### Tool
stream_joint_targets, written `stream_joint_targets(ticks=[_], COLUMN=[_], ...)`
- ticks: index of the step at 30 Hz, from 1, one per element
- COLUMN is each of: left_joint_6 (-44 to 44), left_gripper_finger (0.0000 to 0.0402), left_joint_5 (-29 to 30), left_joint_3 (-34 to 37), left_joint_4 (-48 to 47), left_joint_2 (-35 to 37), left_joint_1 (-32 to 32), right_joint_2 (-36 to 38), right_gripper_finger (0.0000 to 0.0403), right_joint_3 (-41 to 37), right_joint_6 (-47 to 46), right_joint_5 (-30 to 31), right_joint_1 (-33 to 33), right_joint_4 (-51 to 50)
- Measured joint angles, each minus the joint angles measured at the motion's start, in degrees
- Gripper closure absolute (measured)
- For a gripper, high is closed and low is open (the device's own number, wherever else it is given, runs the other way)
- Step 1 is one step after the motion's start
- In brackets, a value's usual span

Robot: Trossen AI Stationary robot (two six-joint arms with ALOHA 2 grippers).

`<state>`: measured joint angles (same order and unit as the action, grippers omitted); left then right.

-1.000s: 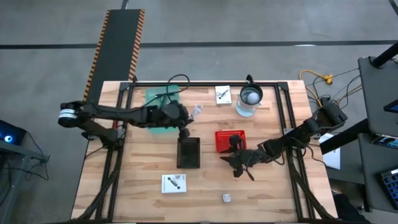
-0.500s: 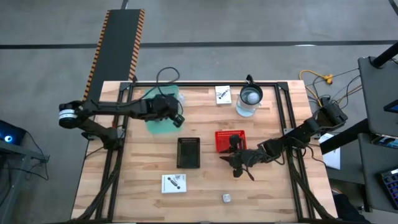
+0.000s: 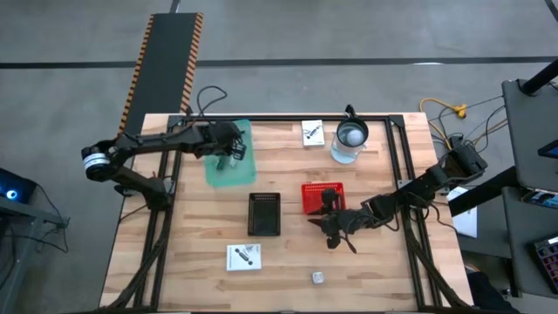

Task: Pick and place items into bin
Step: Put the white charger cable into the blue bin

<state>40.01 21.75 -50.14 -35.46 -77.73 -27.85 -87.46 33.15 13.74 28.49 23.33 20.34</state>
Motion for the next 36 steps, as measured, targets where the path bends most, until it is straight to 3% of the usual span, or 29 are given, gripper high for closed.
stream_joint_targets(ticks=[11, 24, 36], left_joint_6=[2.0, 1.6, -1.3], left_gripper_finger=[0.0389, 0.0389, 0.0389], left_joint_5=[1.5, -0.3, 1.1], left_joint_3=[1.9, 1.6, 1.4], left_joint_4=[-0.1, 0.0, 0.3], left_joint_2=[-1.6, -10.7, -11.1], left_joint_1=[-3.5, -6.0, -6.3], right_joint_2=[0.0, 0.0, 0.0], right_gripper_finger=[0.0328, 0.0328, 0.0335], right_joint_3=[0.0, 0.0, 0.0], right_joint_6=[0.0, 0.0, 0.0], right_joint_5=[0.0, 0.0, 0.0], right_joint_1=[0.0, 0.0, 0.0], right_joint_4=[0.0, 0.0, 0.0])
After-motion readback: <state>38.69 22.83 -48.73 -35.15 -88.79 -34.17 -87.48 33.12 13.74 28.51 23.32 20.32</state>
